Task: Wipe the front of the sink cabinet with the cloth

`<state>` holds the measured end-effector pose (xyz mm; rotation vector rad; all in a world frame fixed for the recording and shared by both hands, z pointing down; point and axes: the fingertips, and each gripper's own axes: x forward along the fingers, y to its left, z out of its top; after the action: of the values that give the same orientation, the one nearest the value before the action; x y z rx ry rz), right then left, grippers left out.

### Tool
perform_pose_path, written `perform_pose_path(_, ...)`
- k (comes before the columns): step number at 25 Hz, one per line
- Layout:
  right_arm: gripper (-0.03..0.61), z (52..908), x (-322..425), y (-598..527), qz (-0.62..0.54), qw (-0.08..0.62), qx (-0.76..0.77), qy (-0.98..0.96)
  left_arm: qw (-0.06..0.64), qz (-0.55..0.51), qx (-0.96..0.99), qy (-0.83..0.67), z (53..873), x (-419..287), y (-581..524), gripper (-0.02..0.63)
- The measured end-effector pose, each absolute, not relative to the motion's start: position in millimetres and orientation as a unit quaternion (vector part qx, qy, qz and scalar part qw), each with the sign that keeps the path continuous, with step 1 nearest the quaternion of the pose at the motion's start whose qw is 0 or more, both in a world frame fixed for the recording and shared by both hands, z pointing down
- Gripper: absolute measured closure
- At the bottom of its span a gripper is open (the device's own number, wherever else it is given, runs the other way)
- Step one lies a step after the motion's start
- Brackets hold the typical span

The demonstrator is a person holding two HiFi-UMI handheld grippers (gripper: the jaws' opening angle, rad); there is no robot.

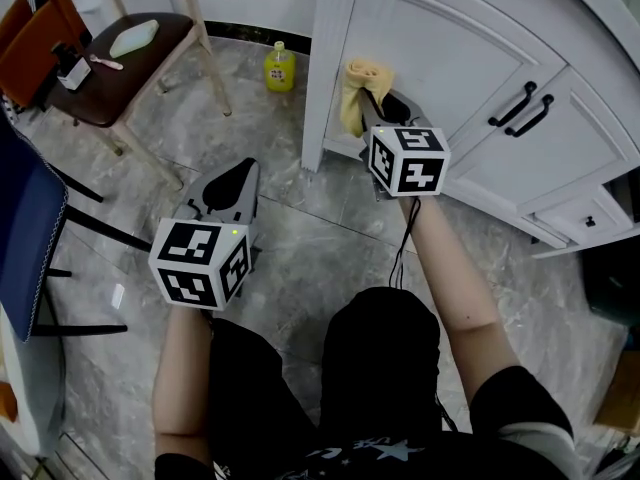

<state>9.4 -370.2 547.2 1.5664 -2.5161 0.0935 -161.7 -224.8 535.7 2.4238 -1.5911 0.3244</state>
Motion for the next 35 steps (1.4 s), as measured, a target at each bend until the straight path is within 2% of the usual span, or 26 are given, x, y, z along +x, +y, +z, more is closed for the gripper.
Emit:
perform_pose_path(22, 0.509, 559.7, 189.1, -323.2, 0.042, 0.09, 0.64, -0.762, 0.107, 0.109, 0.874, -0.461, 540.1, -54.0, -241.4, 0.598)
perform_pose_path(29, 0.508, 568.4, 205.2, -315.1, 0.049, 0.091, 0.656, -0.748, 0.112, 0.115, 0.875, -0.456, 546.4, -49.7, -240.4, 0.598)
perform_pose_path(35, 0.509, 571.9, 187.2, -313.7, 0.06, 0.082, 0.655, -0.748, 0.115, 0.113, 0.865, -0.474, 545.9, -72.7, -242.1, 0.598)
